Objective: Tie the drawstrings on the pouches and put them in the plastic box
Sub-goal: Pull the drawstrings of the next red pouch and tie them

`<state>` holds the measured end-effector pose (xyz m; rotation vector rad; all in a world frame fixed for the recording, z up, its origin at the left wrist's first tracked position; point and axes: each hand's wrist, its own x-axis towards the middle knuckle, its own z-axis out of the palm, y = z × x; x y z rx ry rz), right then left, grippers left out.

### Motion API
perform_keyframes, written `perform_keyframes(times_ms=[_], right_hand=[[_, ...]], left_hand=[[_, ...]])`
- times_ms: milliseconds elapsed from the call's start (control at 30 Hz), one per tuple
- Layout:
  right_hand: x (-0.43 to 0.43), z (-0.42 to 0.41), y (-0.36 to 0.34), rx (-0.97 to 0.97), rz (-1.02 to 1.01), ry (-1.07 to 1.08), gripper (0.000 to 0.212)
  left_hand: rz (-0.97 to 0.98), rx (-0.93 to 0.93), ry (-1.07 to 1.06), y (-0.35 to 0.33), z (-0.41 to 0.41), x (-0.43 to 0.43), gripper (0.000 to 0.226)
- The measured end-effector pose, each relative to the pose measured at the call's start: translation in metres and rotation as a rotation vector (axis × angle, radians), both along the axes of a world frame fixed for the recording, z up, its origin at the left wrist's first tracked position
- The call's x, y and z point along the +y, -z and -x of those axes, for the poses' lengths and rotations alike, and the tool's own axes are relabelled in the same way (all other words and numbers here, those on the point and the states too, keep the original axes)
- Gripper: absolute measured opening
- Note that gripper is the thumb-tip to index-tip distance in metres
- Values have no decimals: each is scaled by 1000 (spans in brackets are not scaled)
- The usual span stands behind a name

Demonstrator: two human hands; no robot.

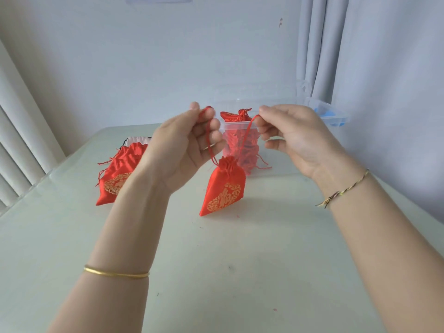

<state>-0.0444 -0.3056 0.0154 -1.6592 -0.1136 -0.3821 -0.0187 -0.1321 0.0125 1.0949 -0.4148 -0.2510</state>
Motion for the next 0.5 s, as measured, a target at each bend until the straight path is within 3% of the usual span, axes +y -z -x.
perform_keyframes(times_ms=[167, 300, 433, 500], right_hand=[[11, 5, -2, -134, 159, -30, 26], [16, 5, -1, -185, 168, -112, 27], [14, -1, 3, -98, 68, -8, 31], [10, -2, 5, -13, 131, 10, 34]], left_hand=[[-208, -105, 30, 3, 6, -5, 22], [-377, -224, 18, 5, 11, -8, 12], [-374, -220, -38, 5, 11, -10, 12], [-361, -212, -46, 5, 10, -10, 13]])
